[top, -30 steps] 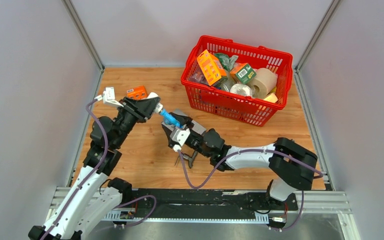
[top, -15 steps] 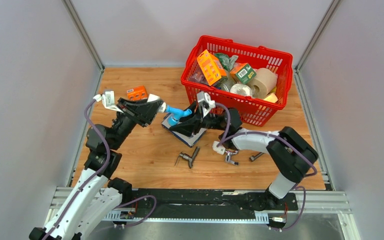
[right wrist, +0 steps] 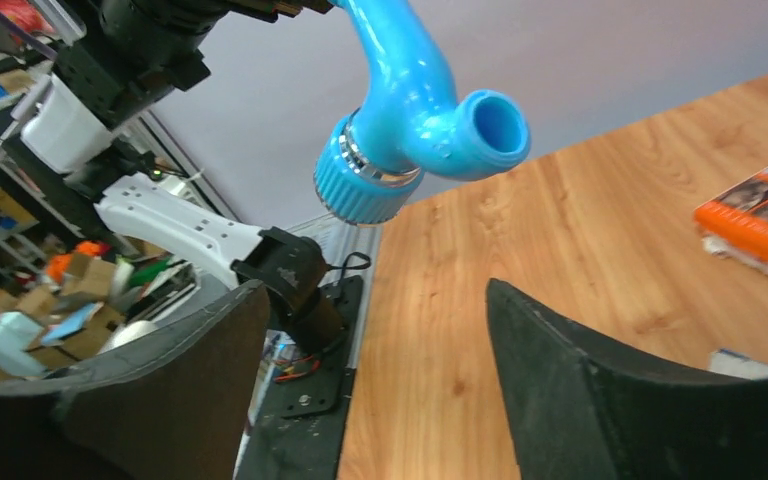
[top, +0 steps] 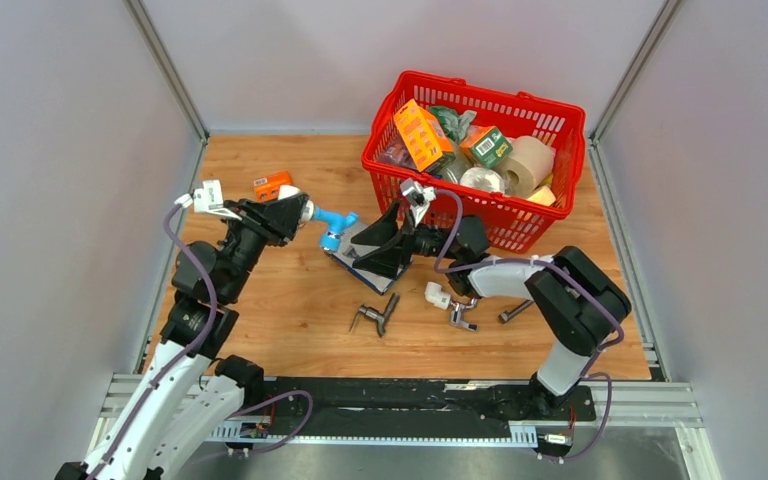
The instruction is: Install the water faucets
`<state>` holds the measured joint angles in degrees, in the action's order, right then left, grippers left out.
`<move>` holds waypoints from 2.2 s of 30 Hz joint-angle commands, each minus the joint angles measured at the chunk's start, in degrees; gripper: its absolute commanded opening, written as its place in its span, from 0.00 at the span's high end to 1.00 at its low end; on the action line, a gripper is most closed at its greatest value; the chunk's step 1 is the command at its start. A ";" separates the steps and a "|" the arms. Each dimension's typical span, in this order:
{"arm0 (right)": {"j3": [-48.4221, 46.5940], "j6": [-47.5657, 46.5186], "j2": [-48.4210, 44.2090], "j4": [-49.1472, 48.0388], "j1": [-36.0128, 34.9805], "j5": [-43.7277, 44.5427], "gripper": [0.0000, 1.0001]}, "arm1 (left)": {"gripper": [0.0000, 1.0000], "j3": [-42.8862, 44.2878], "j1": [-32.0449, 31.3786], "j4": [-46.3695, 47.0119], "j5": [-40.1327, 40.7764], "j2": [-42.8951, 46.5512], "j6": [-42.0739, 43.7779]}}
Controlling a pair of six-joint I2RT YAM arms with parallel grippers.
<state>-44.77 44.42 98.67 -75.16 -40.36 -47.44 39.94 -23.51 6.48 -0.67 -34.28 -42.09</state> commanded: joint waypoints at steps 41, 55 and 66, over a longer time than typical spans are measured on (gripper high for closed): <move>0.31 -116.58 1.61 -11.24 -28.46 64.92 0.07 | 1.00 17.10 0.13 -23.97 2.95 -8.08 -14.78; 1.18 -94.56 -11.20 9.64 -26.71 49.84 0.58 | 1.00 15.26 0.13 -20.29 1.02 -5.36 -0.04; -8.57 -37.82 -15.36 27.09 -7.30 1.68 0.85 | 1.00 8.40 0.13 -4.11 -17.60 -1.58 16.32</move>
<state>-48.07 -22.61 82.00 -48.99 -53.39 -25.08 50.48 -22.76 -4.49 -6.52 -36.62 -33.01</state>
